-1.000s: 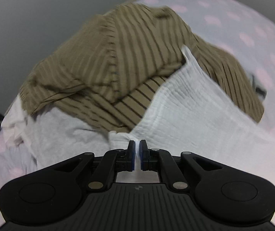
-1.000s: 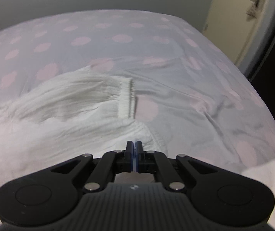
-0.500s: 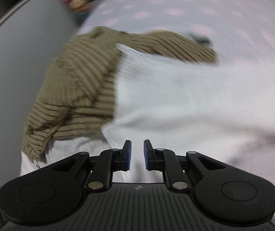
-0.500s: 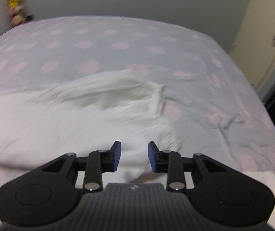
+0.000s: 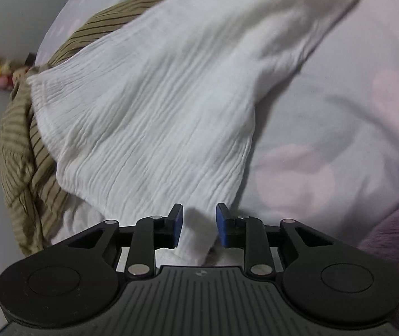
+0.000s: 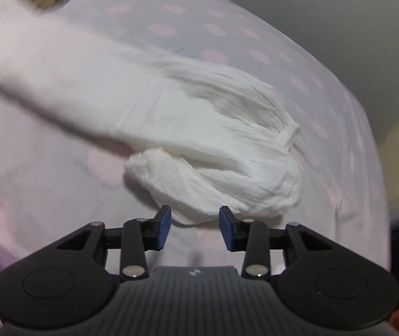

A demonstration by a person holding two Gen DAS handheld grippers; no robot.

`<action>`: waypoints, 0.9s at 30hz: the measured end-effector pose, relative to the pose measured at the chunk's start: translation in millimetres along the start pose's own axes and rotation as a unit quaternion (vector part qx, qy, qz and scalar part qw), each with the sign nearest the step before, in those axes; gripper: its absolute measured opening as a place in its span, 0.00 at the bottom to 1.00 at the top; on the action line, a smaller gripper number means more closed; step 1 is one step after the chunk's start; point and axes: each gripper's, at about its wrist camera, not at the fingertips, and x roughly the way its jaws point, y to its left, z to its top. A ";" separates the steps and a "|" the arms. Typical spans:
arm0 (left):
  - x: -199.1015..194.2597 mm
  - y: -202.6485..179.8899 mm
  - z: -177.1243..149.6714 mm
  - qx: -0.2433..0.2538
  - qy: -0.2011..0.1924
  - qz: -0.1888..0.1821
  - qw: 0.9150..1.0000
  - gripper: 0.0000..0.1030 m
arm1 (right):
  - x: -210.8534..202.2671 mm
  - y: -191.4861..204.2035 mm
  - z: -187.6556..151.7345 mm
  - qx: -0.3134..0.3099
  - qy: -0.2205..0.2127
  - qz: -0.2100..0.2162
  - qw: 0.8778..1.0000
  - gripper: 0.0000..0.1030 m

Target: Fold clothes

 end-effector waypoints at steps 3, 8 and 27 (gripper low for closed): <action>11.6 -9.5 5.8 0.018 0.010 0.010 1.000 0.25 | 8.3 10.3 -1.0 -0.085 0.009 -0.005 0.996 0.57; 27.3 -17.7 15.5 0.019 0.020 0.027 0.999 0.25 | 32.6 24.8 2.9 -0.190 0.013 -0.006 0.982 0.57; -53.0 26.7 -6.6 -0.067 -0.052 0.092 0.992 0.01 | -43.9 -4.0 -8.1 -0.106 -0.049 -0.092 0.989 0.07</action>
